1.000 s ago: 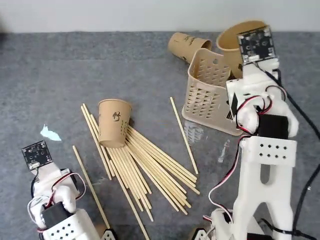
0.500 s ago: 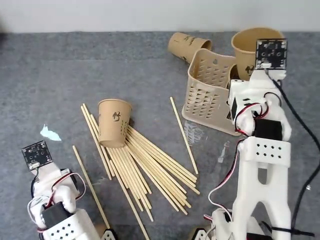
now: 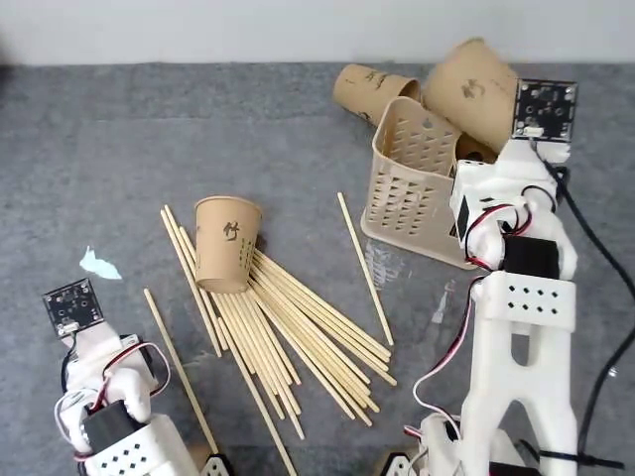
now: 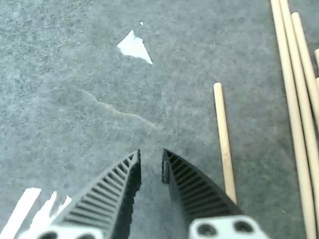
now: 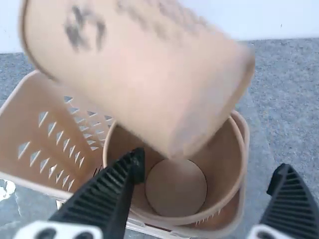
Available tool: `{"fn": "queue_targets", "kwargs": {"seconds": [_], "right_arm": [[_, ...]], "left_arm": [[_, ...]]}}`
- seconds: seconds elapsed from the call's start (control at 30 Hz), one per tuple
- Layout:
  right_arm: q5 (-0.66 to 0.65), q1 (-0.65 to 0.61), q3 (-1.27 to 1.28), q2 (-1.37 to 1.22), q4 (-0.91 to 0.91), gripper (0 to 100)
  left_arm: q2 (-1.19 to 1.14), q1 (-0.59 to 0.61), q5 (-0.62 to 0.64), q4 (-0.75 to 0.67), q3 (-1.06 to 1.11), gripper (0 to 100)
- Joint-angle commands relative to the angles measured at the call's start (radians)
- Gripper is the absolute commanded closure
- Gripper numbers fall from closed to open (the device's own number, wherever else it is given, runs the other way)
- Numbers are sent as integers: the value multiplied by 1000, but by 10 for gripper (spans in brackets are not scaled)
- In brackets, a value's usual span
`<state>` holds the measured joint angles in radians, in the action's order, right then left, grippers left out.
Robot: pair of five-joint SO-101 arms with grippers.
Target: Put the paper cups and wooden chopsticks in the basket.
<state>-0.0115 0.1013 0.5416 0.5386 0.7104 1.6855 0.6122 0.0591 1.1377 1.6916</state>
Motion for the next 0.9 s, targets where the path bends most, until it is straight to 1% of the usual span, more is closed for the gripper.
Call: {"fn": "queue_targets", "kwargs": {"seconds": [0.0, 0.13, 0.3, 0.53, 0.8, 0.87], "right_arm": [[6, -15, -28, 44, 13, 619], [2, -28, -29, 44, 15, 619], [-2, -28, -66, 44, 91, 619], [-3, -28, -244, 44, 323, 619], [-5, -30, -537, 44, 610, 619], [-23, -30, -615, 44, 677, 619]], "left_arm": [[3, 6, -5, 5, -33, 920], [3, 6, -5, 5, -33, 920], [3, 6, -5, 5, -33, 920], [3, 6, -5, 5, -33, 920], [3, 6, -5, 5, -33, 920], [3, 6, -5, 5, -33, 920]]}}
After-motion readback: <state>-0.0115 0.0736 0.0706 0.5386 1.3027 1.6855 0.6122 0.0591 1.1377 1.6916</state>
